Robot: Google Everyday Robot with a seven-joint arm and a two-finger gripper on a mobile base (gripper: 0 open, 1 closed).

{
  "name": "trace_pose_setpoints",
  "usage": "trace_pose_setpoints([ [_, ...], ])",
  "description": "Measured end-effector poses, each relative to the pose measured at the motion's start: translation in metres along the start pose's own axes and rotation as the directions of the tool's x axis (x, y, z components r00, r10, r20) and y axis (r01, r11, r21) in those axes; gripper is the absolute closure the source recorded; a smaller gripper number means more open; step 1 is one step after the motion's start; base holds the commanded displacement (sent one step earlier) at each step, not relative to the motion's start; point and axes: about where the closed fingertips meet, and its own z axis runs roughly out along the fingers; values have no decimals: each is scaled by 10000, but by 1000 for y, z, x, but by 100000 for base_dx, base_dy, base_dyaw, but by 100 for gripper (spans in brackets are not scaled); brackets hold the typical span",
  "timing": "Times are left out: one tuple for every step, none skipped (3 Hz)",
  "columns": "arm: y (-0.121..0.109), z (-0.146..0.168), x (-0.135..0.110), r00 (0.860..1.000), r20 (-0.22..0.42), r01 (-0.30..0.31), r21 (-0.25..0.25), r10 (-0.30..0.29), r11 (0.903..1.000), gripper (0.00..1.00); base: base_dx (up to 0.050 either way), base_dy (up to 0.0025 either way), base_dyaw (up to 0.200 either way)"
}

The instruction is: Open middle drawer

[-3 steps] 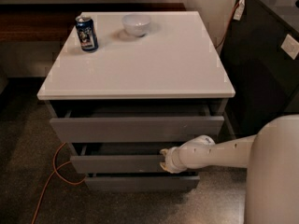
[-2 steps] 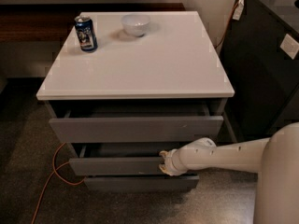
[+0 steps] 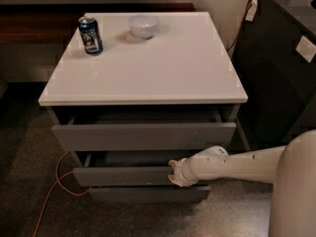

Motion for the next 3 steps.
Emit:
trace_pose_setpoints([
  [0,0,0,10000,-1,0,0,0,10000,100,0,0,0],
  [0,-1,0,10000,-1,1,0,-1,10000,100,0,0,0],
  [0,-1,0,10000,-2,2,0,-2,10000,100,0,0,0],
])
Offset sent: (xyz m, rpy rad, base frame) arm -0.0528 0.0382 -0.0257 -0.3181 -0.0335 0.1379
